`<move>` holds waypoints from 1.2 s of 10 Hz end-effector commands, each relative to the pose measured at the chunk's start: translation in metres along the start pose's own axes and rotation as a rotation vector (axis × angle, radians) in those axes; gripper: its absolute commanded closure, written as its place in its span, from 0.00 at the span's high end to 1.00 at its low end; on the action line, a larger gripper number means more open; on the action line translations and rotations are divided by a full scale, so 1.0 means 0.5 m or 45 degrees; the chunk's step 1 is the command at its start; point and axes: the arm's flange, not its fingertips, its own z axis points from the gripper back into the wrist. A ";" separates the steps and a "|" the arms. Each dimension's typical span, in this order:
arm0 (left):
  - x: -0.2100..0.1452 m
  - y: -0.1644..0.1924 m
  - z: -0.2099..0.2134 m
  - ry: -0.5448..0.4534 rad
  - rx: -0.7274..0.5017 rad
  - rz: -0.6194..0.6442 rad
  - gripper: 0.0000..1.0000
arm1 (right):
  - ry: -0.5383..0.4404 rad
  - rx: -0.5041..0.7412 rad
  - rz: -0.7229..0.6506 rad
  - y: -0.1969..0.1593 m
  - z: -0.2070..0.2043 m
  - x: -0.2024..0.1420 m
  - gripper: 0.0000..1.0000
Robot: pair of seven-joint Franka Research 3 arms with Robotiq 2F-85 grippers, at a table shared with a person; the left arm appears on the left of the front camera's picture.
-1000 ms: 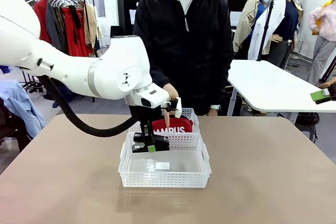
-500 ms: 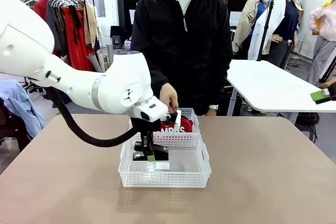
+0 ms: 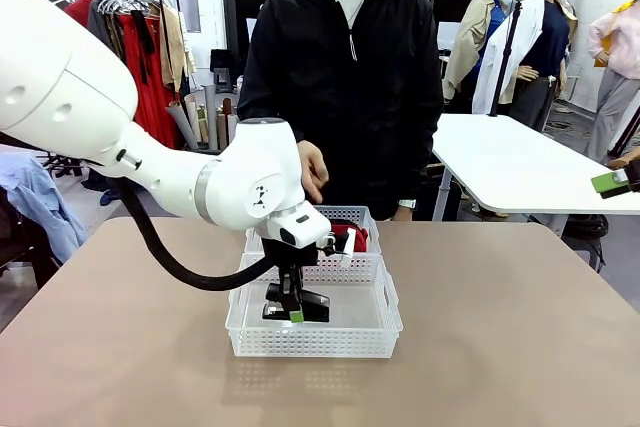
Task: Distribute items into two baskets.
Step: Place the picked Stapler into the Organizing basket as instructed by the person.
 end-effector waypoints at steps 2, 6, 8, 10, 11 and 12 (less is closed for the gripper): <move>-0.005 0.015 -0.016 0.001 0.000 -0.008 0.00 | 0.000 0.002 0.004 0.001 0.001 0.002 1.00; -0.005 0.014 -0.038 0.015 -0.039 -0.019 0.00 | 0.000 0.002 0.004 0.001 0.001 0.002 1.00; -0.005 0.013 -0.041 0.012 -0.047 -0.018 0.00 | 0.000 0.002 0.004 0.001 0.001 0.002 1.00; -0.005 0.010 -0.038 0.018 -0.056 -0.011 0.30 | 0.000 0.002 0.004 0.001 0.001 0.002 1.00; -0.004 0.008 -0.031 0.027 -0.060 0.000 0.50 | 0.000 0.002 0.004 0.001 0.001 0.002 1.00; -0.002 0.005 -0.019 0.028 -0.054 0.006 0.70 | 0.000 0.002 0.004 0.001 0.001 0.002 1.00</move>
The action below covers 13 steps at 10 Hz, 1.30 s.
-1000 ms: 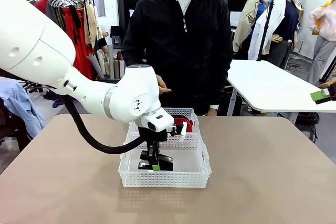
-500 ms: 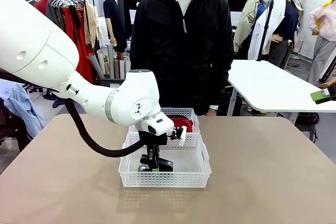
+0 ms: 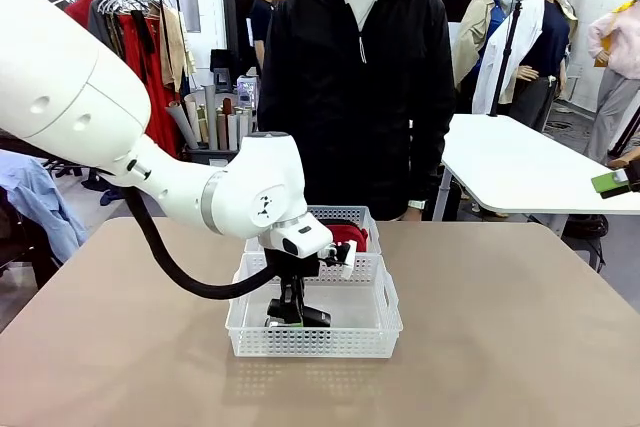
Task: Distribute items into two baskets.
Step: Place the picked Stapler into the Organizing basket as instructed by the person.
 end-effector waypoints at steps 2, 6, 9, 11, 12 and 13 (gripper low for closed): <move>0.003 -0.010 0.047 0.034 0.009 0.022 1.00 | 0.000 0.002 0.004 0.001 0.001 0.002 1.00; 0.000 -0.032 0.091 0.043 0.045 0.063 1.00 | 0.000 0.002 0.004 0.001 0.001 0.002 1.00; 0.009 -0.020 0.095 0.022 0.037 0.051 1.00 | 0.000 0.002 0.004 0.001 0.001 0.002 1.00; 0.009 -0.020 0.095 0.022 0.037 0.051 1.00 | 0.000 0.002 0.004 0.001 0.001 0.002 1.00; 0.009 -0.020 0.095 0.022 0.037 0.051 1.00 | 0.000 0.002 0.004 0.001 0.001 0.002 1.00; 0.009 -0.020 0.095 0.022 0.037 0.051 1.00 | 0.000 0.002 0.004 0.001 0.001 0.002 1.00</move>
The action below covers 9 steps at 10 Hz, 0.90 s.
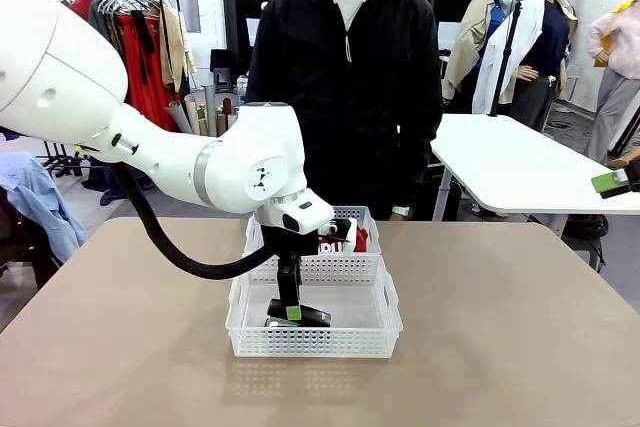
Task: Distribute items into two baskets.
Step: Place the picked Stapler into the Organizing basket as instructed by the person.
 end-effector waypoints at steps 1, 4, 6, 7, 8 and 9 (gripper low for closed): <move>-0.002 0.001 0.003 -0.001 0.005 -0.006 1.00 | 0.000 0.001 0.004 0.001 0.001 0.002 1.00; -0.002 0.001 0.003 -0.001 0.005 -0.006 1.00 | 0.000 0.001 0.004 0.001 0.001 0.002 1.00; -0.002 0.001 0.003 -0.001 0.005 -0.006 1.00 | 0.000 0.001 0.004 0.001 0.001 0.002 1.00; -0.002 0.001 0.003 -0.001 0.005 -0.006 1.00 | 0.000 0.001 0.004 0.001 0.001 0.002 1.00; -0.002 0.001 0.003 -0.001 0.005 -0.006 1.00 | 0.000 0.001 0.004 0.001 0.001 0.002 1.00; 0.001 0.001 0.001 -0.001 0.001 0.000 1.00 | 0.000 0.001 0.004 0.001 0.001 0.002 1.00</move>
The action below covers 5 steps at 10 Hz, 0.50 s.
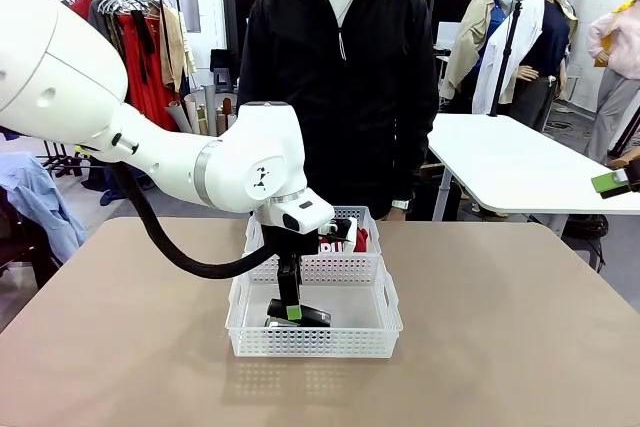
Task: Distribute items into two baskets.
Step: Place the picked Stapler into the Organizing basket as instructed by the person.
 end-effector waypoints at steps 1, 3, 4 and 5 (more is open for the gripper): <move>-0.033 -0.021 0.057 -0.008 0.104 0.125 1.00 | 0.000 0.001 0.004 0.001 0.001 0.002 1.00; -0.117 -0.073 0.176 -0.076 0.252 0.322 1.00 | 0.000 0.001 0.004 0.001 0.001 0.002 1.00; -0.167 -0.116 0.242 -0.130 0.310 0.401 1.00 | 0.000 0.001 0.004 0.001 0.001 0.002 1.00; -0.236 -0.153 0.297 -0.180 0.353 0.502 1.00 | 0.000 0.001 0.004 0.001 0.001 0.002 1.00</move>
